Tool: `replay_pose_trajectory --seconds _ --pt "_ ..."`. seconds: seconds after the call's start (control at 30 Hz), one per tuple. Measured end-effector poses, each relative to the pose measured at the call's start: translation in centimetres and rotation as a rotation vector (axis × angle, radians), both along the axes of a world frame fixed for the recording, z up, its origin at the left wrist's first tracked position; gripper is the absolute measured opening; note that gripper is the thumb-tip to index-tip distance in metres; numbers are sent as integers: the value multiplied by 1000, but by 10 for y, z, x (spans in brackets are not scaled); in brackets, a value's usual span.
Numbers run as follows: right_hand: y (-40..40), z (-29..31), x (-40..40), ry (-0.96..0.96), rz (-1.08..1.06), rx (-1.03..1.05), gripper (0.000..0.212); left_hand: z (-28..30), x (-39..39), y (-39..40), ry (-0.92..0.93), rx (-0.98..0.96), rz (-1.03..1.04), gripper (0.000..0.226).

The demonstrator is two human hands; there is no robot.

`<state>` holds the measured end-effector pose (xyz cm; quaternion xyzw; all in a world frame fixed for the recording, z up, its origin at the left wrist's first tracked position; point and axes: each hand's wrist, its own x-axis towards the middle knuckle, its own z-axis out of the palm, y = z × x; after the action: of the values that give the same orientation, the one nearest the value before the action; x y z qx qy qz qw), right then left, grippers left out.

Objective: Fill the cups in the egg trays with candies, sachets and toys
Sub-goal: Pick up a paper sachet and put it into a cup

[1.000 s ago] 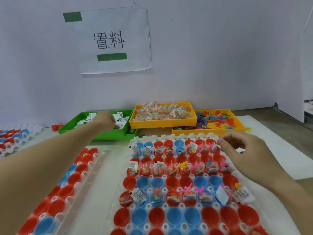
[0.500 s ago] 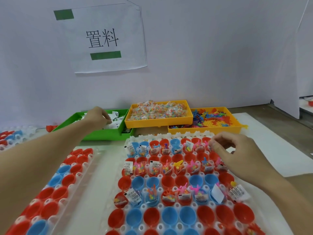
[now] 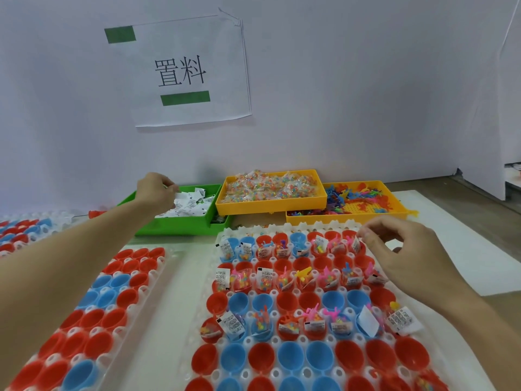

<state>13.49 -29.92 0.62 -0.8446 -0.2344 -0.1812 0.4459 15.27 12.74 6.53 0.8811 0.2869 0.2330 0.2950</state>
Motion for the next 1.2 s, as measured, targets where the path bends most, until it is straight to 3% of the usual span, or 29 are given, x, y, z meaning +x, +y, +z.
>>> replay_pose_trajectory --seconds 0.2,0.4,0.63,0.93,1.03,1.2 --pt "0 0 0 -3 -5 2 20 0 0 -3 -138 -199 62 13" --pt "1 3 -3 15 4 20 16 9 -18 -62 -344 -408 -111 7" --pt "13 14 -18 85 124 63 14 -6 -91 -183 -586 -341 -381 8" --pt "25 29 -41 491 436 178 27 -43 -129 -227 -561 -32 -613 19" --pt "26 32 -44 503 474 155 28 -45 -134 -231 -547 43 -704 16" --pt "23 36 -46 434 454 141 11 -44 -139 -236 -587 -49 -786 10"
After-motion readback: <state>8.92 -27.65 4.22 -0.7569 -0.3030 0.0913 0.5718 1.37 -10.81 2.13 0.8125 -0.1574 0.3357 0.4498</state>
